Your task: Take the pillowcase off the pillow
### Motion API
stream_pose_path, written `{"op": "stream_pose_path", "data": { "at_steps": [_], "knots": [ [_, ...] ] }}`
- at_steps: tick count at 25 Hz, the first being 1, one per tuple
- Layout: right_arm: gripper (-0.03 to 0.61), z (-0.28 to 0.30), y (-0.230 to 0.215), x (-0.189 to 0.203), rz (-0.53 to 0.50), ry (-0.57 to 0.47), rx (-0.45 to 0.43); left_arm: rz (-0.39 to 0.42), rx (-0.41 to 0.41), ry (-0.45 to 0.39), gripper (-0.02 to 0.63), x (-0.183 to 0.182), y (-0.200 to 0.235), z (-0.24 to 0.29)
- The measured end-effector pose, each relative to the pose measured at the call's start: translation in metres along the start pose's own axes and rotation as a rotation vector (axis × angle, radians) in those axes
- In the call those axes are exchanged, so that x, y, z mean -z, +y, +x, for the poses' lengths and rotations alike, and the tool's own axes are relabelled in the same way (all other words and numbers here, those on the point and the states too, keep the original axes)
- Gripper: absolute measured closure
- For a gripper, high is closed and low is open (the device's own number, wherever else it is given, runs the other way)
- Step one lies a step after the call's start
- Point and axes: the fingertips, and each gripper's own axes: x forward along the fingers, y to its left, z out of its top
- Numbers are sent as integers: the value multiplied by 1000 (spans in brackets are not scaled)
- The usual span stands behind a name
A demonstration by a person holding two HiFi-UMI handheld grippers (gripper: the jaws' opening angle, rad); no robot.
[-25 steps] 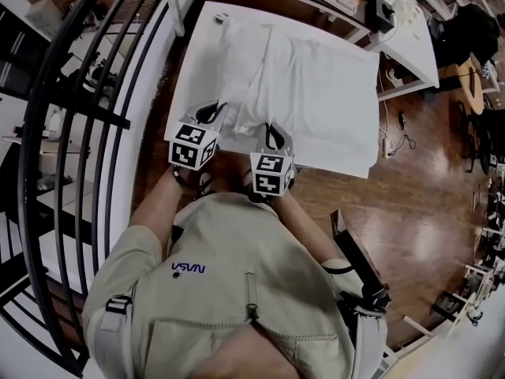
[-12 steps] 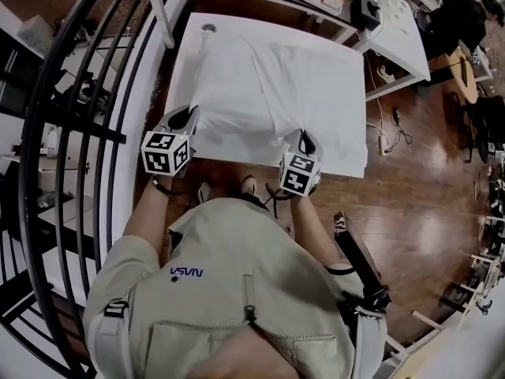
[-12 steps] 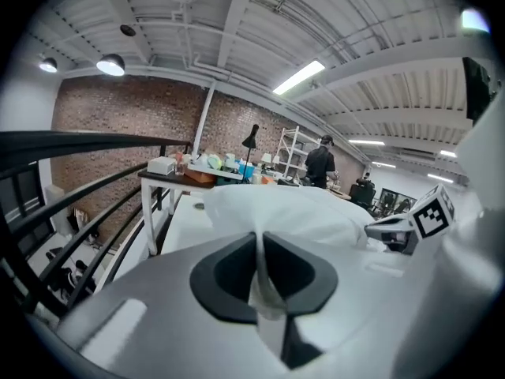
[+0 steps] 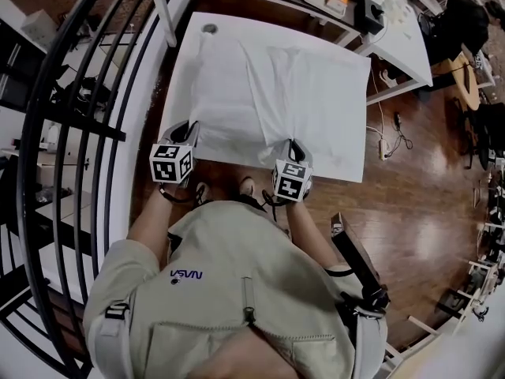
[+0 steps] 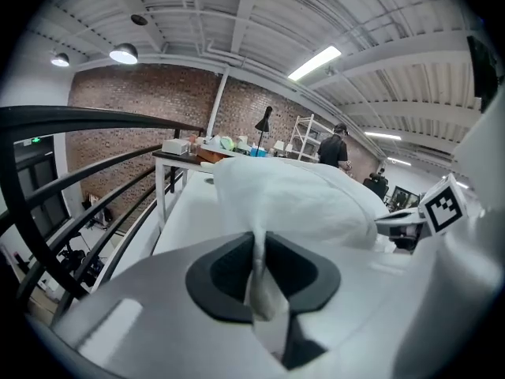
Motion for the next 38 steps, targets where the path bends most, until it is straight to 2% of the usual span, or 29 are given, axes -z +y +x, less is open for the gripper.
{"op": "stream_pose_path", "data": {
  "at_steps": [2,4,5,10,16,21,25,29,35,38],
  "knots": [
    [539,-7,3,-3,43,11,-58,-6,3,-15,527,-5,-1,-6],
    [484,-21,4,-11,83,3,-118,7,-11,-50,483,-19,-2,-18],
    [463,-30,2,-18,102,-13,-142,17,-25,-76,482,-29,-2,-25],
    [457,-58,-23,-75,181,-168,-179,63,-37,-170,472,-86,-14,-33],
    [457,-33,-35,-142,99,-265,-252,149,-85,-185,375,-130,-38,4],
    [457,-9,-34,-192,13,-318,-337,188,-114,-183,346,-157,-57,34],
    [426,20,-23,-220,-40,-295,-396,208,-135,-156,334,-168,-54,53],
    [426,54,-6,-243,-66,-247,-414,209,-129,-121,333,-177,-31,75],
    [426,105,20,-265,-82,-146,-396,183,-39,-80,315,-197,-5,117],
    [426,127,28,-270,-103,-67,-369,185,7,-25,282,-194,2,142]
  ]
}}
